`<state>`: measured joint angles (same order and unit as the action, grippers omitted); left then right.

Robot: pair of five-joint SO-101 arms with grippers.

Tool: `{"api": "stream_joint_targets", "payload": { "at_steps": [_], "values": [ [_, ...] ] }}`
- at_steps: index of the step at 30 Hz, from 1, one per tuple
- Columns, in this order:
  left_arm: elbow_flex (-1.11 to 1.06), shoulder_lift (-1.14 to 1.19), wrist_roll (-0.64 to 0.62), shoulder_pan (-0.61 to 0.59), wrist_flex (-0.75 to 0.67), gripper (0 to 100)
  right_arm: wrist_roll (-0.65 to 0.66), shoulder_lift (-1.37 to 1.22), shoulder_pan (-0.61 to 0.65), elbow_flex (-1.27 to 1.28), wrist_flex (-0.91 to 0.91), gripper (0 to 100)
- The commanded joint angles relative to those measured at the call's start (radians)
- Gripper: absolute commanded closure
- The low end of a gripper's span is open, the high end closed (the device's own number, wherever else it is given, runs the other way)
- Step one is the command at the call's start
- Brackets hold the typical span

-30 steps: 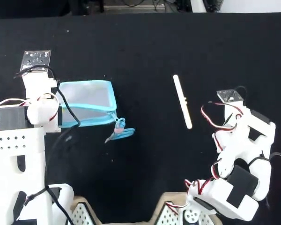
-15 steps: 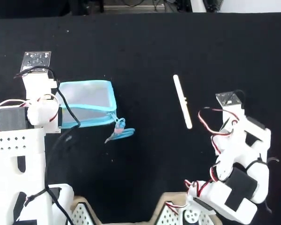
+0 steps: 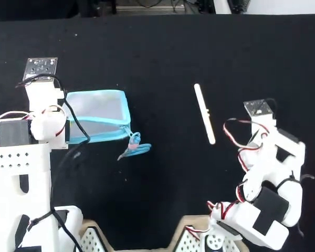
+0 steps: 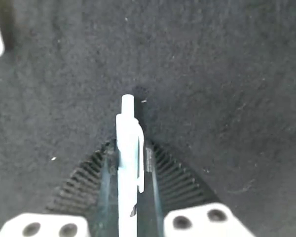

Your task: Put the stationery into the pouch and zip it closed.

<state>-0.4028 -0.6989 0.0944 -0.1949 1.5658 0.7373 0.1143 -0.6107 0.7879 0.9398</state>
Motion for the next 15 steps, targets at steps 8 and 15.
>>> {"api": "stream_joint_targets", "payload": {
  "at_steps": [8, 15],
  "values": [
    [-0.007, 0.006, -0.006, -0.005, 0.006, 97, 0.006, 0.018, 0.046, -0.137, 0.126, 95.7],
    [-0.007, 0.006, -0.006, -0.005, 0.008, 97, 0.006, 0.018, 0.048, -0.099, 0.084, 84.5]
  ]
}}
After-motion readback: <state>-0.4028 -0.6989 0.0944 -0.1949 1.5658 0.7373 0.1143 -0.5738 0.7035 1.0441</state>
